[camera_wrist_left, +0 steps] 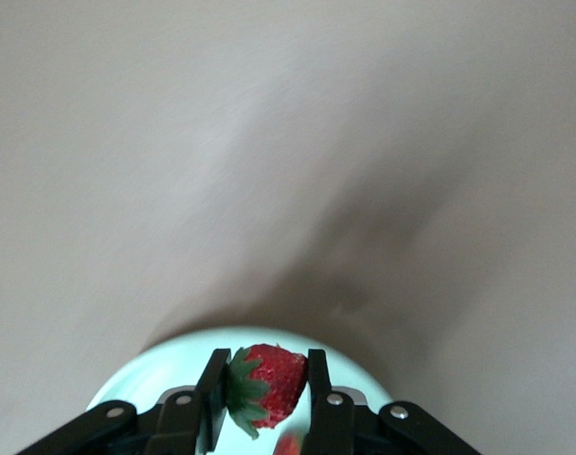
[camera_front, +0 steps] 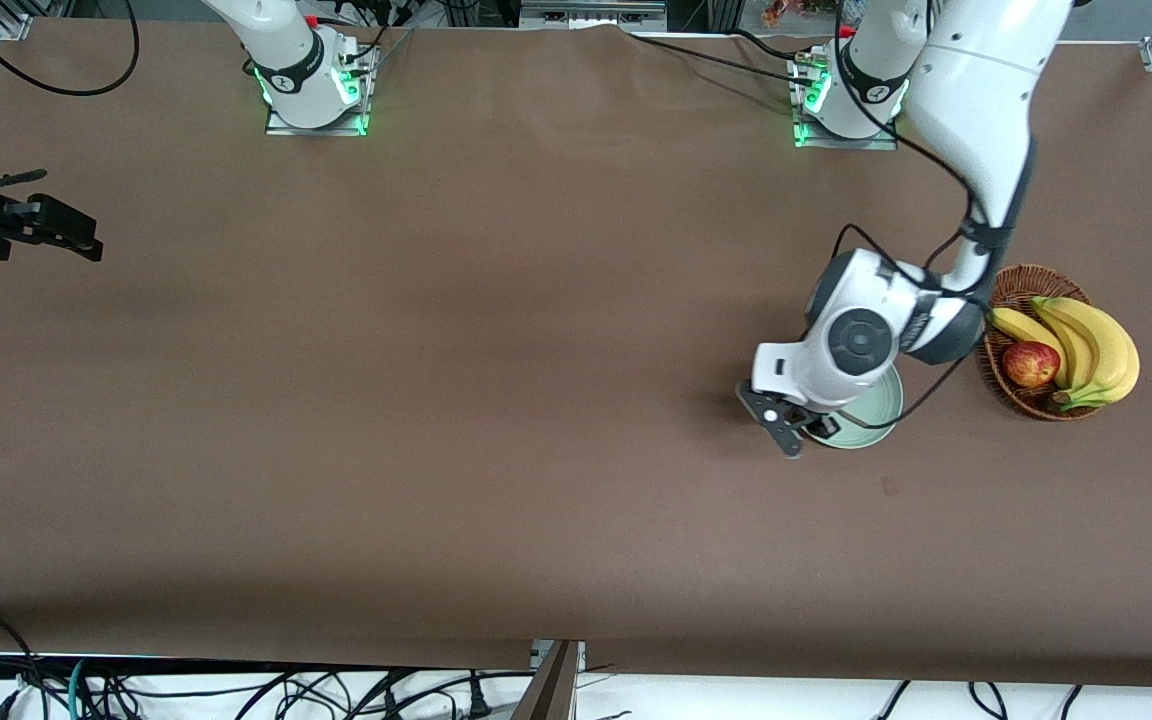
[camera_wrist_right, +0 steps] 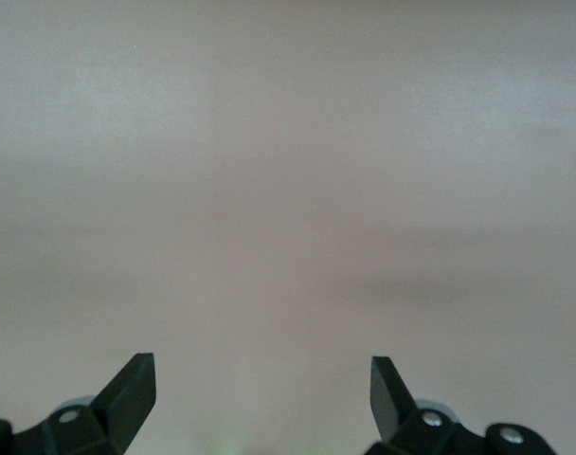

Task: Collect all strawberries into plate
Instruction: 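Lower the strawberry onto the plate and open the left gripper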

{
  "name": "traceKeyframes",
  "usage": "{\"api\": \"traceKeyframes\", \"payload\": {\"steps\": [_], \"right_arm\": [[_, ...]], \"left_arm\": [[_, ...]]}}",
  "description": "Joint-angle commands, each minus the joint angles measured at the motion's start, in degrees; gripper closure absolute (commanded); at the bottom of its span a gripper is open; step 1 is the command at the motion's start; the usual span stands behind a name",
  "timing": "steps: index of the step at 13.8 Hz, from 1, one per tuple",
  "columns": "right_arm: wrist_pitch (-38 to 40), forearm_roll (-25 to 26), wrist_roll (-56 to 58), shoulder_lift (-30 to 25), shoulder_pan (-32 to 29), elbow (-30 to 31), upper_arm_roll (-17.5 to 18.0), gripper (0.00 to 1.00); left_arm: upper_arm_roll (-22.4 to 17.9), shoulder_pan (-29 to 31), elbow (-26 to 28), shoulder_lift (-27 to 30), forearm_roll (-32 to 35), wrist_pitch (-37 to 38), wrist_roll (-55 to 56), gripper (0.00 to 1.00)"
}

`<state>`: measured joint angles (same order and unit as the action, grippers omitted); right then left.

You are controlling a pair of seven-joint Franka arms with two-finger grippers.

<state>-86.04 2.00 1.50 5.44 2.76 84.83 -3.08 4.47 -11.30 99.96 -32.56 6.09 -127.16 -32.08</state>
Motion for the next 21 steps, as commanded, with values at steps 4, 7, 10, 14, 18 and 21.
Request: {"api": "traceKeyframes", "payload": {"steps": [4, 7, 10, 14, 18, 21], "right_arm": [[-0.27, 0.55, 0.96, -0.61, -0.65, 0.60, 0.53, 0.00], [-0.27, 0.38, 0.87, -0.61, -0.74, 0.60, 0.53, 0.00], [-0.18, 0.29, 0.87, -0.61, -1.00, 0.60, 0.18, 0.00], [-0.27, 0.29, 0.96, -0.26, -1.00, 0.51, 0.18, 0.00], [-0.27, 0.29, 0.96, -0.26, -0.92, 0.60, 0.18, 0.00], [-0.45, 0.29, 0.96, -0.26, -0.92, 0.51, 0.18, 0.00]], "left_arm": [[0.28, 4.62, 1.11, 2.16, -1.69, 3.58, -1.23, 0.74], [0.19, 4.88, 1.02, 1.27, -1.78, 2.26, -2.63, 0.00], [0.19, 5.50, 0.85, 2.24, -1.87, 2.79, -2.28, 0.00], [0.01, 5.85, -1.68, 8.64, -1.96, 9.09, 3.58, 0.00], [0.01, 6.82, -11.52, 14.62, -1.87, 26.91, 12.29, 0.00], [0.19, 6.73, -16.80, 17.88, -1.78, 37.39, 20.71, 0.00]]}}
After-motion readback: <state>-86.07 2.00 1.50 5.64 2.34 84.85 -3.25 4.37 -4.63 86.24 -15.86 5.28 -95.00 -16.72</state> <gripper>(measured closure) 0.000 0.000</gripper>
